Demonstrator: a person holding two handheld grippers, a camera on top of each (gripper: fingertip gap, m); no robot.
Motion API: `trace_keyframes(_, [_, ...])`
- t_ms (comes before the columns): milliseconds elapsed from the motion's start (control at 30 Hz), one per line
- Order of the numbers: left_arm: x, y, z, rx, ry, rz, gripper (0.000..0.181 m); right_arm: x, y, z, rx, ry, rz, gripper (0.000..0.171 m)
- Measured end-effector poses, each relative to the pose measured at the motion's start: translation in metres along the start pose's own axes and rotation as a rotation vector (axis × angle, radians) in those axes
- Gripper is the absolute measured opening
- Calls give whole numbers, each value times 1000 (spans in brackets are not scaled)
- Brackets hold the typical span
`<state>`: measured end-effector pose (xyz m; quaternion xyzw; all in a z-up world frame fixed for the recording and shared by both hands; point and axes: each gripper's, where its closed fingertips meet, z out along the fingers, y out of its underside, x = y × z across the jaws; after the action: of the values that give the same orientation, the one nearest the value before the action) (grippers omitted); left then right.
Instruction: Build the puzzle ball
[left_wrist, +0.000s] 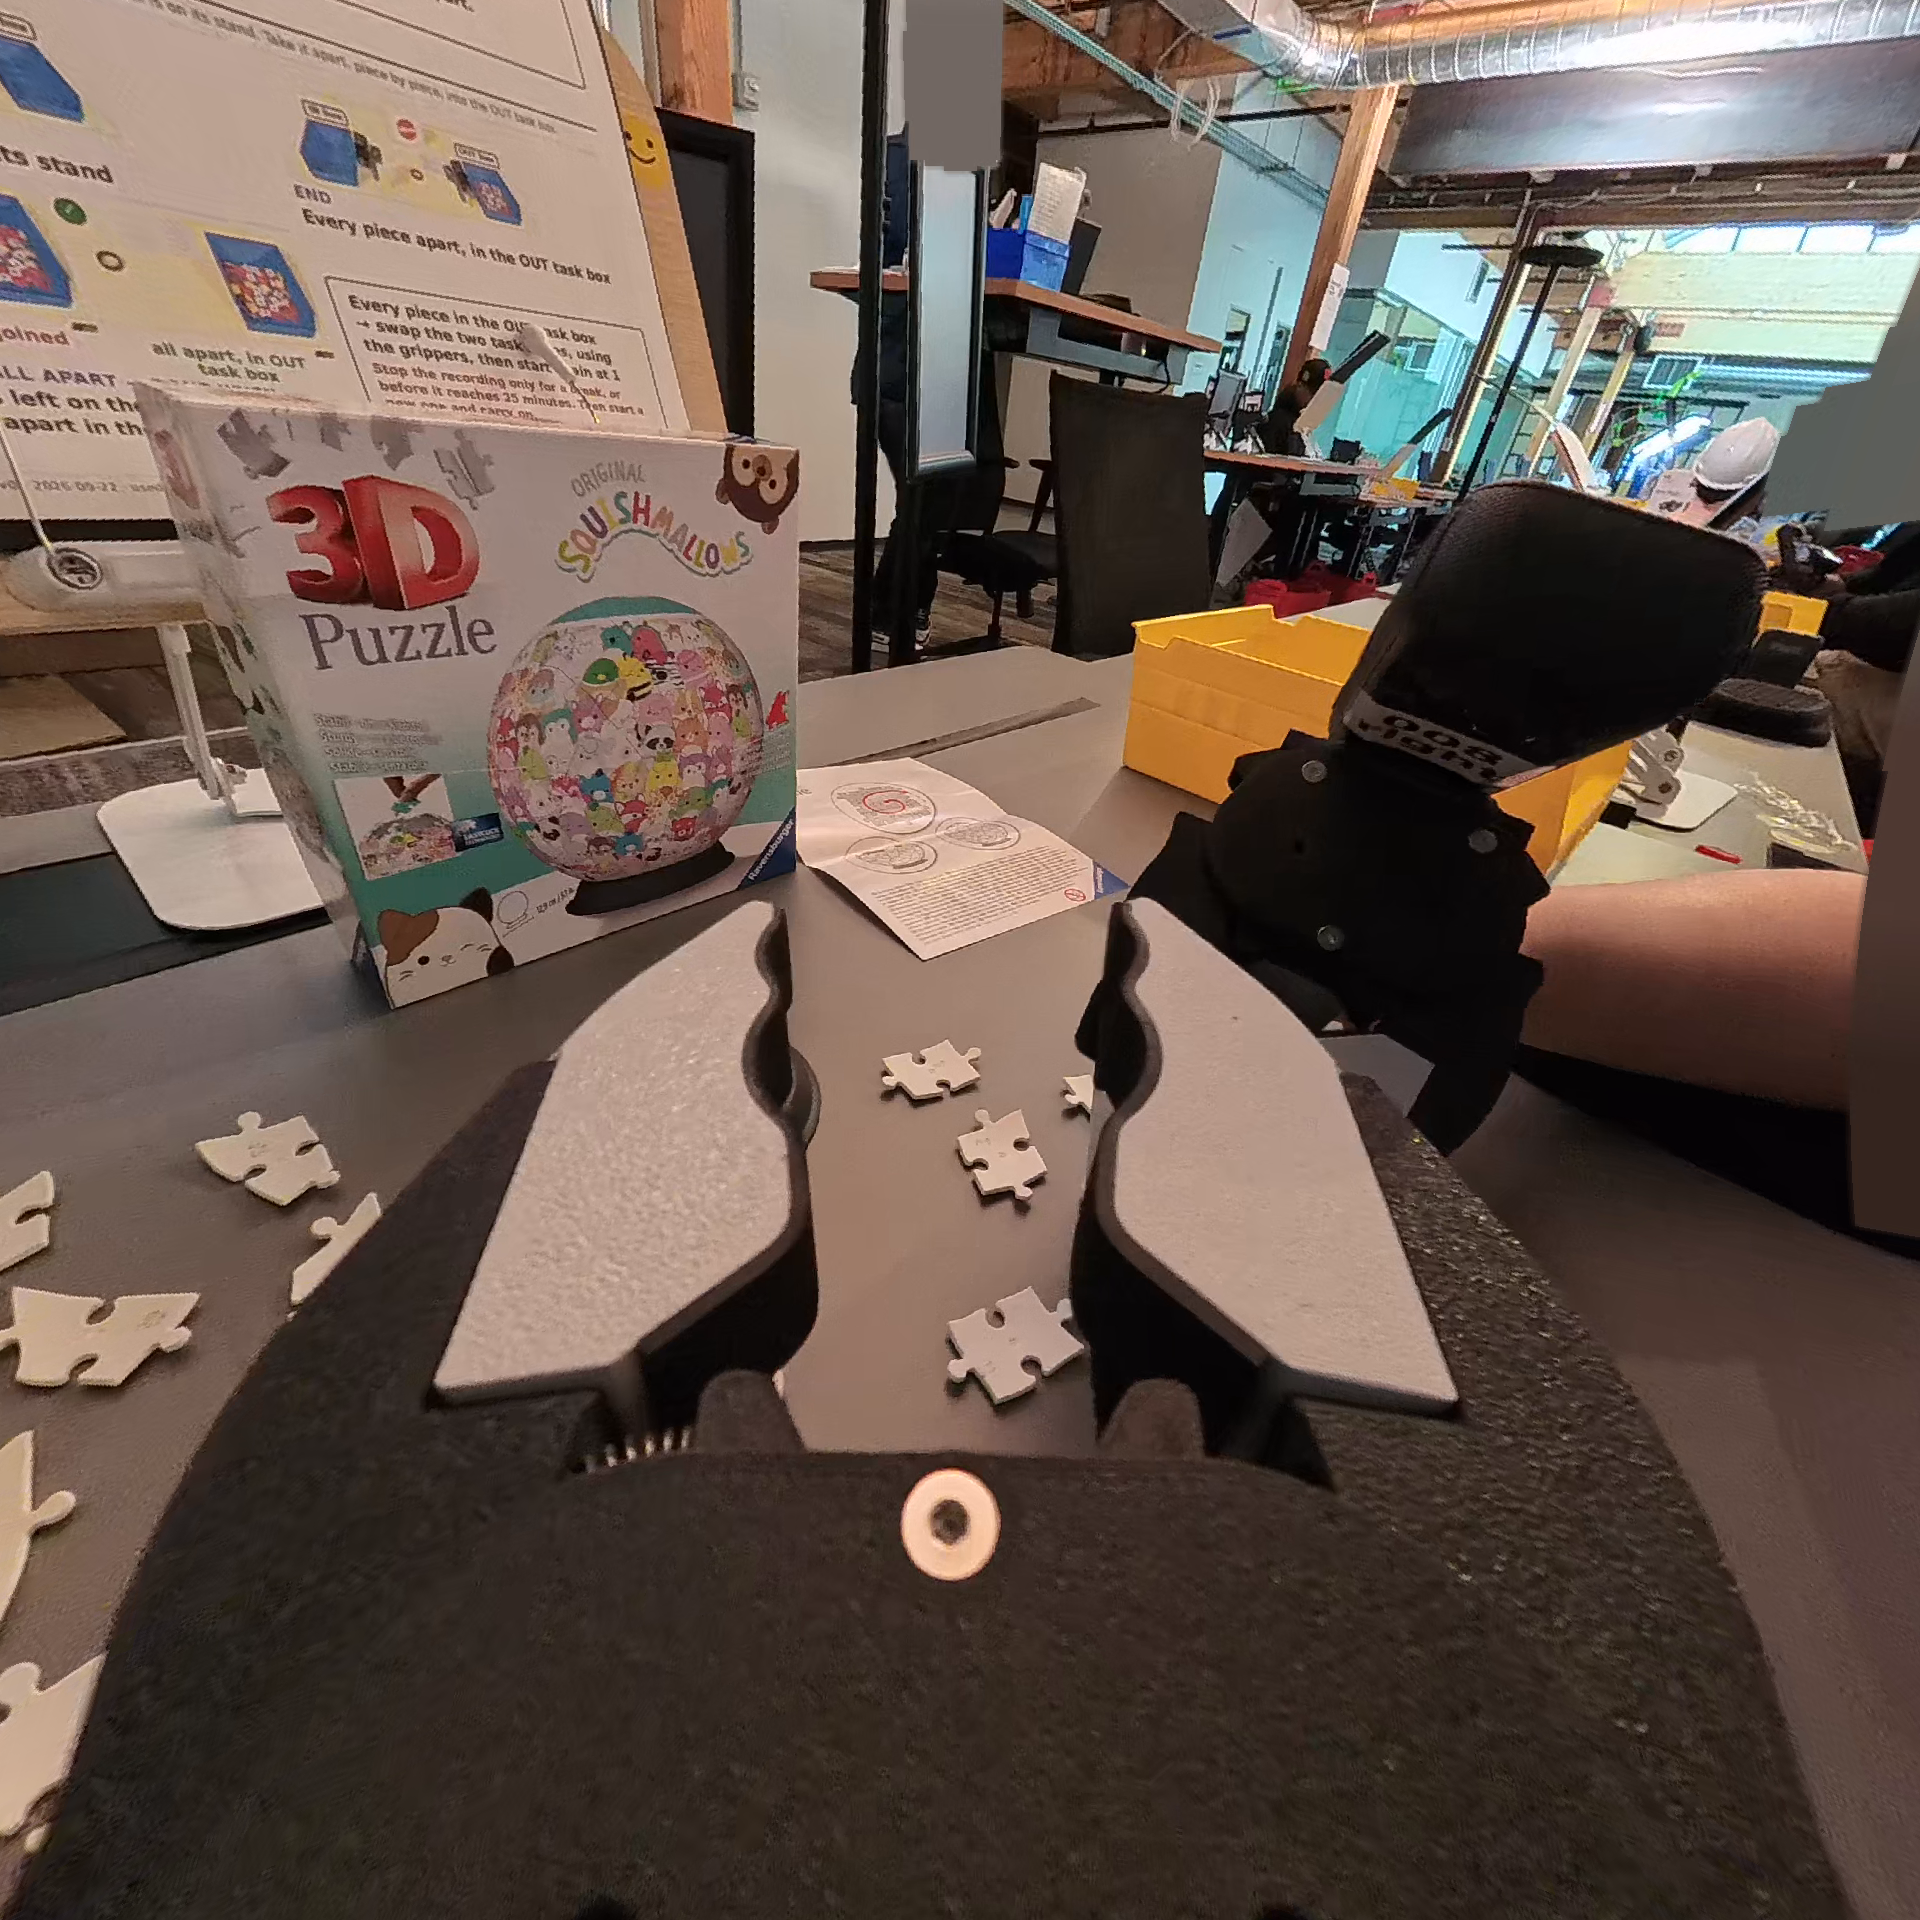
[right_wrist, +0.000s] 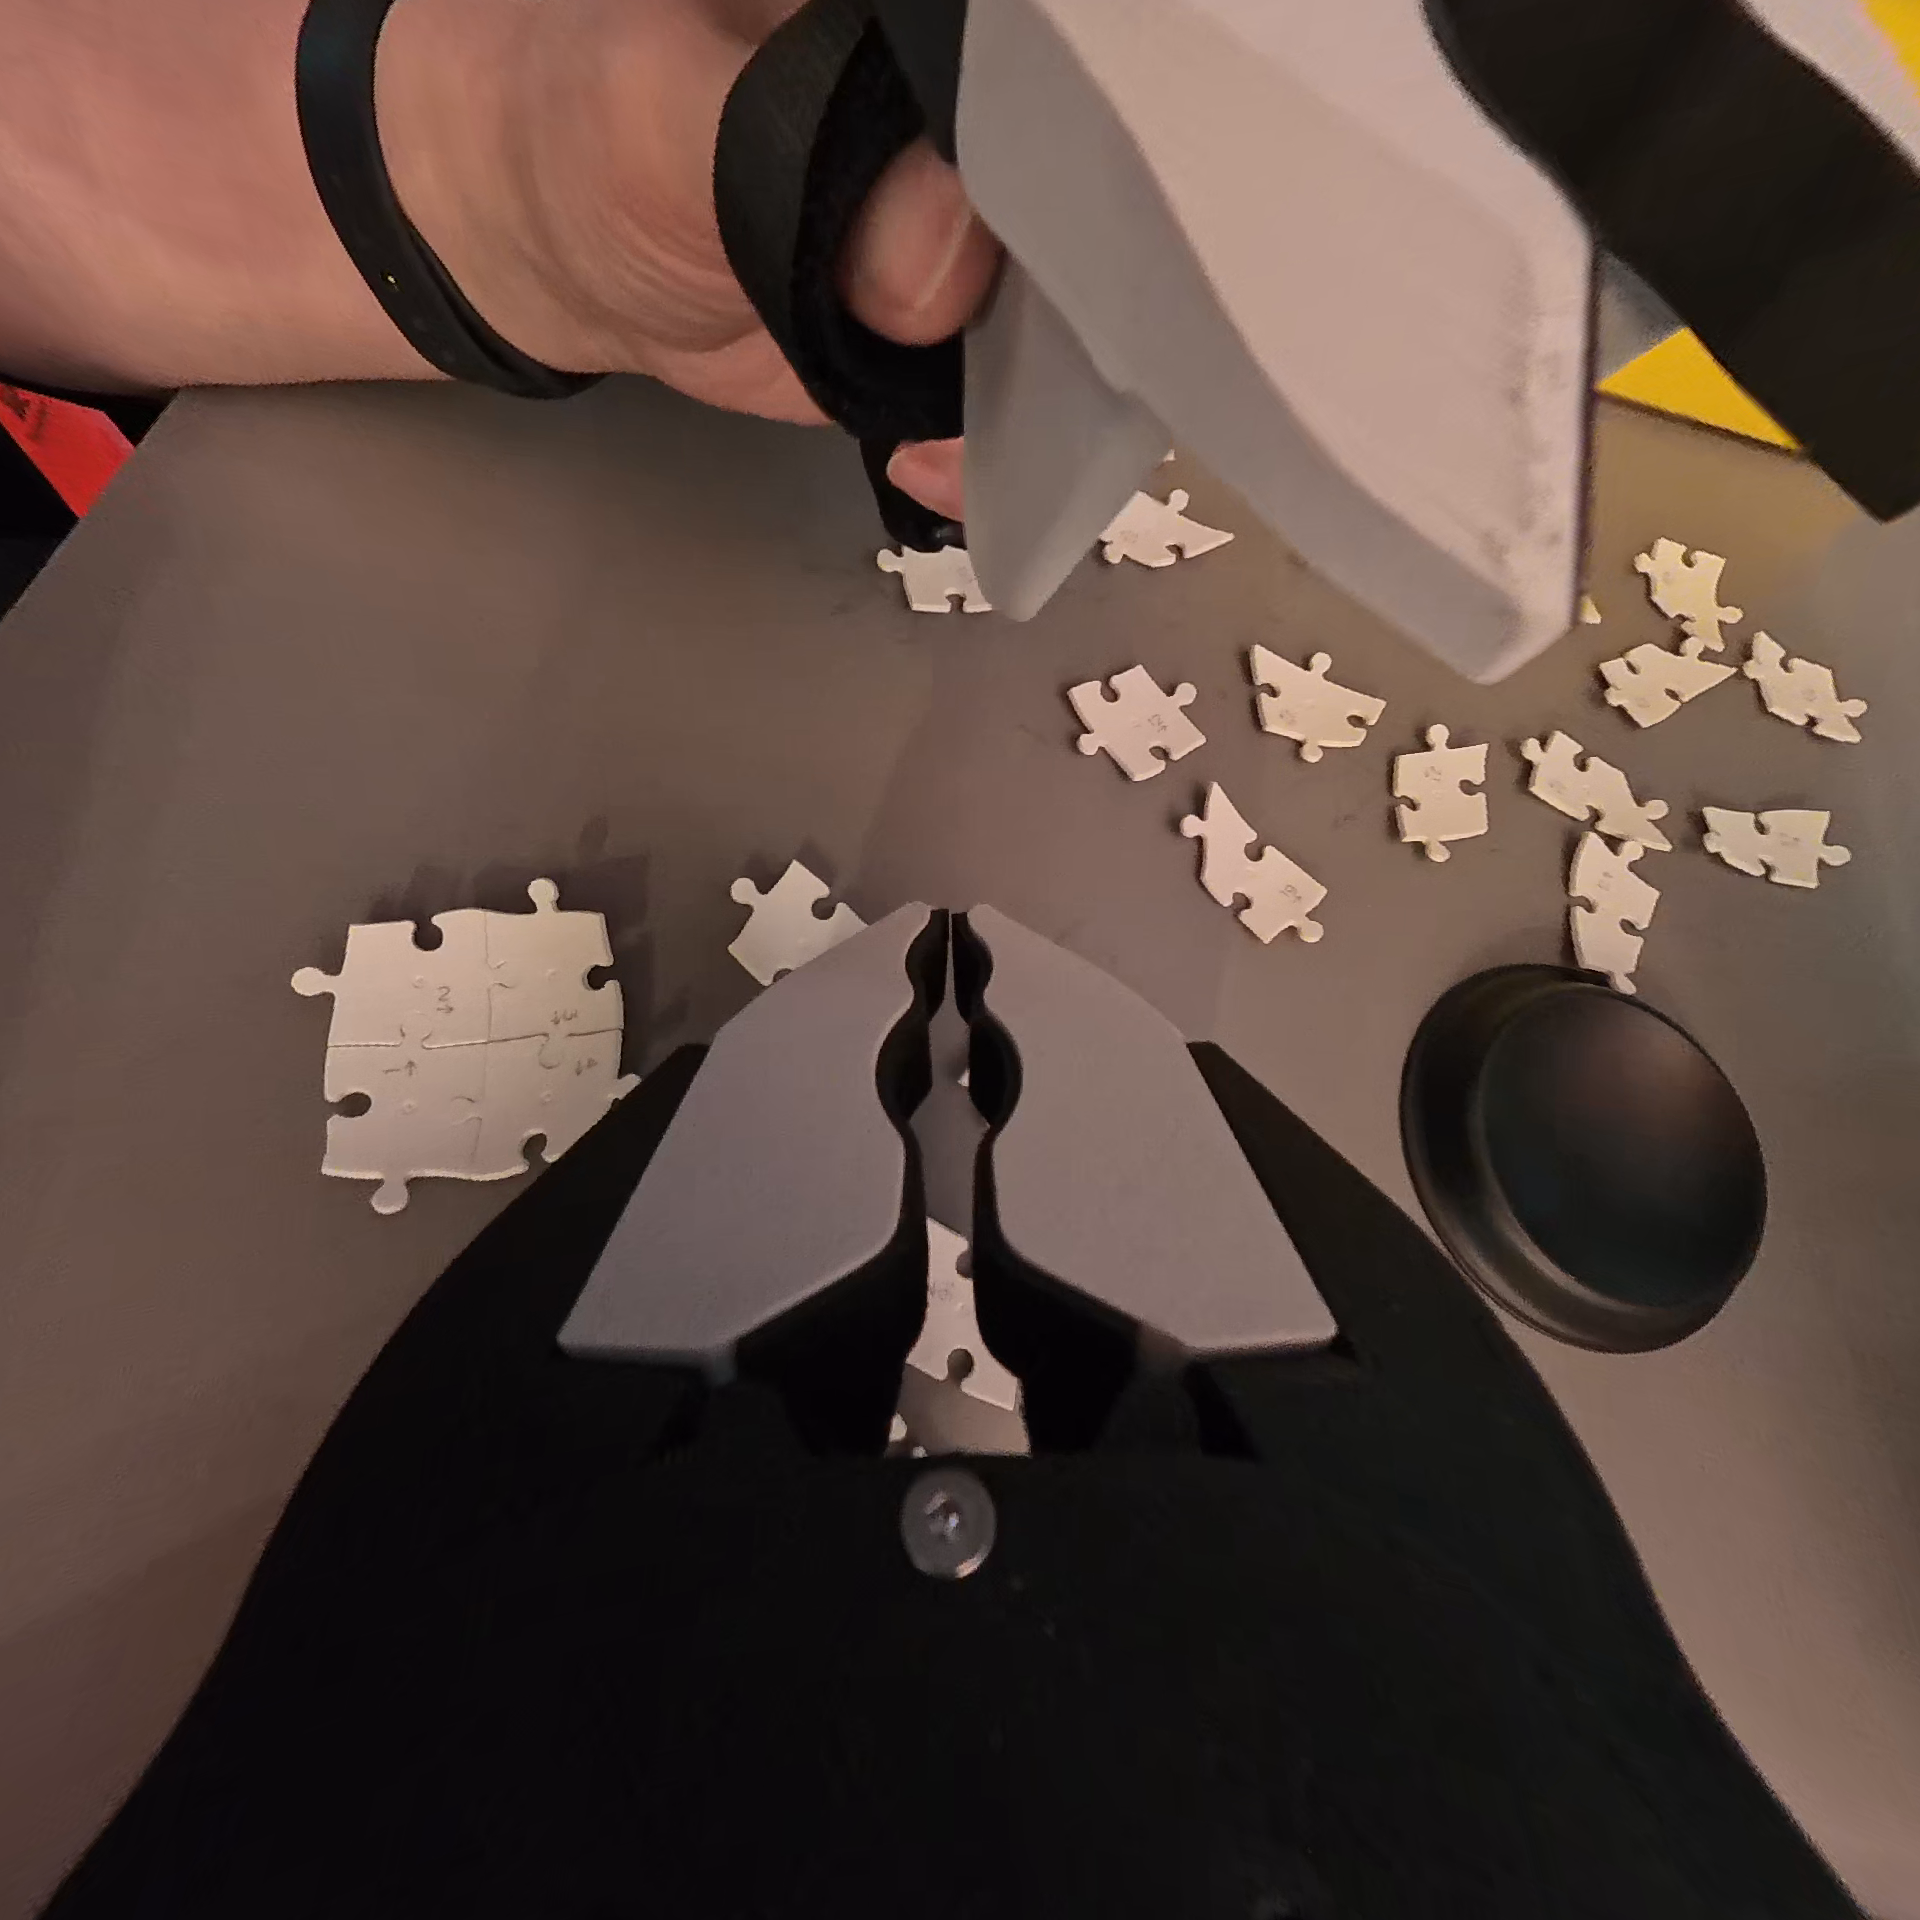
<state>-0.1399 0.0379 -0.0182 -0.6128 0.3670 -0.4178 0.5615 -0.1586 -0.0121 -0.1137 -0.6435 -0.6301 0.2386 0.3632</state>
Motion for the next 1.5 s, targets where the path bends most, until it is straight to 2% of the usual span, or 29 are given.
trace_keyframes(433, [9,11,6,-68,54,-7,58,0,-3,-1,23,-8,11,1])
trace_keyframes(1500, [19,14,8,-100,103,-13,56,-1,2,1,-3,-19,5,1])
